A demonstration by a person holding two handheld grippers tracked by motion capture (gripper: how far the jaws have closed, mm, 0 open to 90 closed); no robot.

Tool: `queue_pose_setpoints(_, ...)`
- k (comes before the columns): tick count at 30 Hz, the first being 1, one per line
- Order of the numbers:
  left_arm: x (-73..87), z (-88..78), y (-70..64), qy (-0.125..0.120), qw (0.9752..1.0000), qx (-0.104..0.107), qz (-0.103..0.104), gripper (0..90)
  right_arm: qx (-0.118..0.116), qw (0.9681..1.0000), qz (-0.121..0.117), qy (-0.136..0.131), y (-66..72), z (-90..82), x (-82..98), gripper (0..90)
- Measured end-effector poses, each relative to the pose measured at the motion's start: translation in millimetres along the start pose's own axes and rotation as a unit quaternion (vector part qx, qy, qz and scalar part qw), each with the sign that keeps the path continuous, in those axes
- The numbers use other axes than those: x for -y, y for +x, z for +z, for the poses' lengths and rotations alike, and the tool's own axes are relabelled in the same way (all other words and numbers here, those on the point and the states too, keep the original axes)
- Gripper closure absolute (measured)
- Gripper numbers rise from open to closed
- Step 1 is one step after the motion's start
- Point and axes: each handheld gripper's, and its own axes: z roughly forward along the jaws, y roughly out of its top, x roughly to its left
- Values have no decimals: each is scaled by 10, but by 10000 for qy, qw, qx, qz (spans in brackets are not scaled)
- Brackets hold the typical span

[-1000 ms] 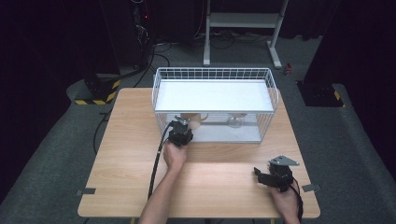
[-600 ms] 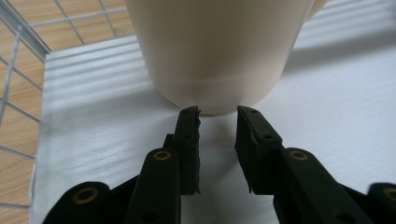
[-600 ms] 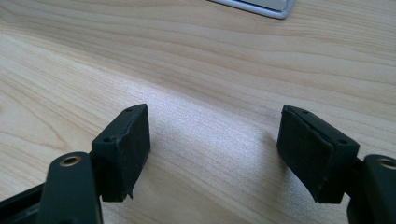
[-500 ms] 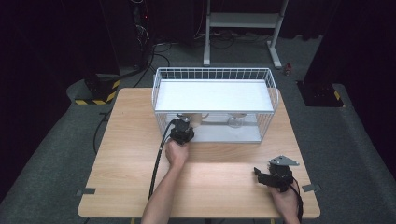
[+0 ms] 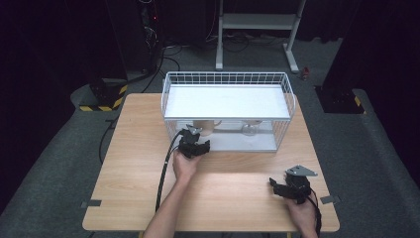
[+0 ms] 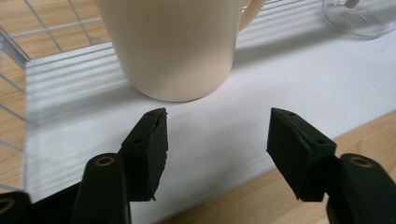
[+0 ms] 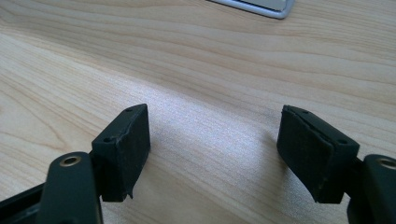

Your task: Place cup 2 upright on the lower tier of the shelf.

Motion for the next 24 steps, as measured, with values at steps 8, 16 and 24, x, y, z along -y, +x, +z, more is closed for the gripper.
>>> queue_pose_setpoints(8,73,-167,40,-204,9997,117,-112,372,6,10000,7,2,0,1,-1,255)
queue_pose_setpoints(16,124,-377,91,-311,9993,155,-121,362,11,10000,9,1,0,0,0,255)
queue_pose_setpoints(24,144,-489,120,-395,9987,262,-166,346,11,10000,13,2,-1,1,-1,253)
